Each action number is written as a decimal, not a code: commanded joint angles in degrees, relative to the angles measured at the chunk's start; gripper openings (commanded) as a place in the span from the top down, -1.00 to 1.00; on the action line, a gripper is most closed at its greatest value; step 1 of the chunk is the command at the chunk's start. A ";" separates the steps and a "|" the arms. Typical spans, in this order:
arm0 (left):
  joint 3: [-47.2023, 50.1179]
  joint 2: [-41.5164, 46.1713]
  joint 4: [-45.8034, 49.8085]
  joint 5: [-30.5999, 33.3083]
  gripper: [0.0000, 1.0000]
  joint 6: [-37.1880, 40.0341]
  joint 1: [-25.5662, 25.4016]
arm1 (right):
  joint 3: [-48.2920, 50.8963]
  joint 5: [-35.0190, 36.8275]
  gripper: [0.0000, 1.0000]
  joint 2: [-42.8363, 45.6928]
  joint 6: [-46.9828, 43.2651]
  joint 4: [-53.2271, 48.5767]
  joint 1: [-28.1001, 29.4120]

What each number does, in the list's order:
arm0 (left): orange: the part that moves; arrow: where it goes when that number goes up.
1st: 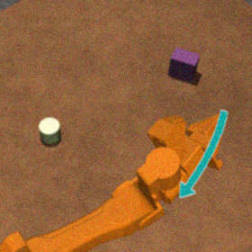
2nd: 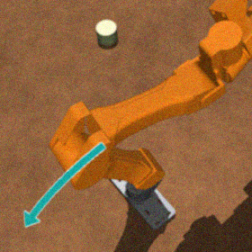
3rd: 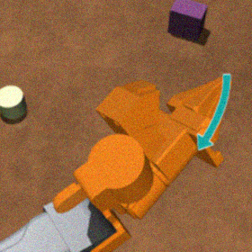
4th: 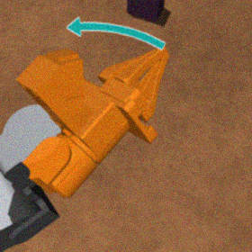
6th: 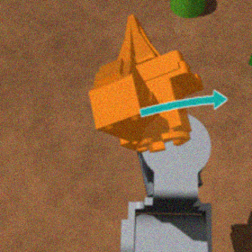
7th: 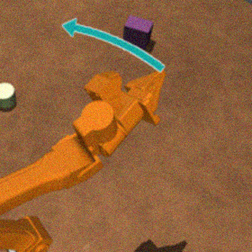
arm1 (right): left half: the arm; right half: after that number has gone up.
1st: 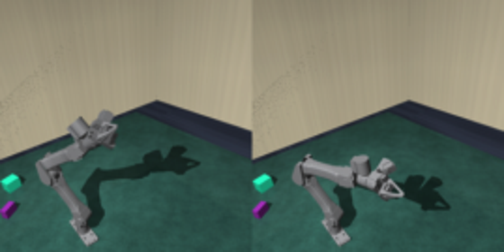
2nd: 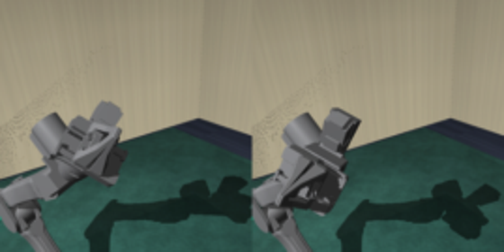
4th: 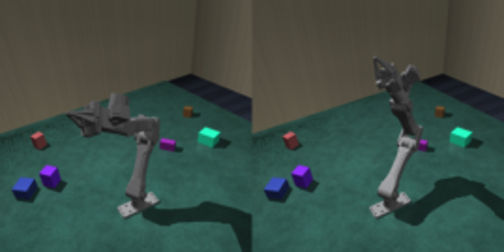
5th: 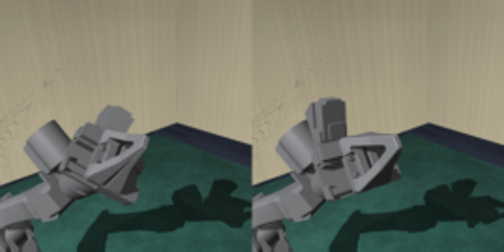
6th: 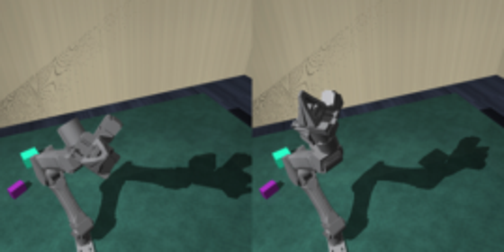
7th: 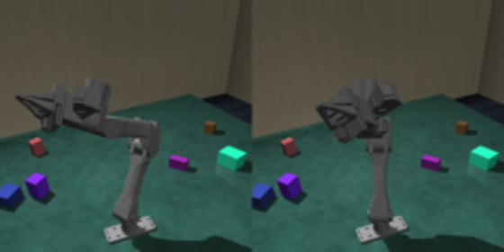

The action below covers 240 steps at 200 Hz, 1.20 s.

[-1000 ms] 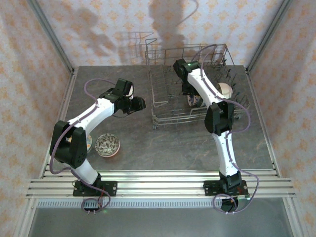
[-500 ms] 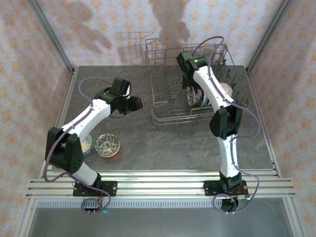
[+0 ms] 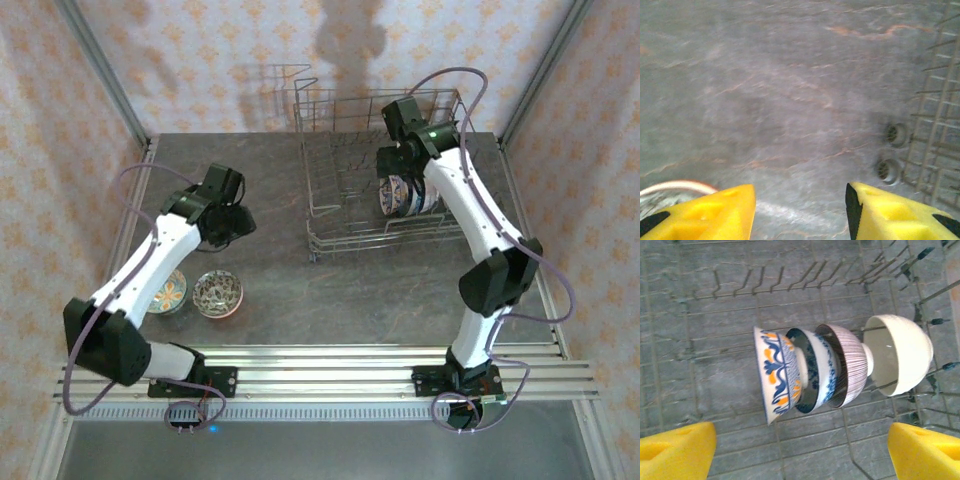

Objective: Load the bowls into the dish rack

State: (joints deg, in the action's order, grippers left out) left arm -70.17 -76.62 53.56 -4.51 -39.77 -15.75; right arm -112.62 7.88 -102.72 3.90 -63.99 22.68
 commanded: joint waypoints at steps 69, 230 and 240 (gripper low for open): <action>19.43 18.72 8.04 6.94 -0.13 -10.58 5.88 | 15.08 -10.18 -0.74 7.80 -1.71 7.80 -0.26; 19.47 0.37 -7.07 -3.76 0.02 -6.77 5.87 | 11.46 -12.68 -0.67 2.44 -1.12 5.60 -0.25; 19.98 0.08 -7.27 -3.57 0.05 -6.72 5.90 | 11.51 -12.50 -0.67 2.18 -1.18 5.63 -0.21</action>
State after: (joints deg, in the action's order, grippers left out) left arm -50.65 -76.03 47.66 -8.19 -47.48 -10.33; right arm -99.85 -4.67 -99.68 2.46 -57.43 22.68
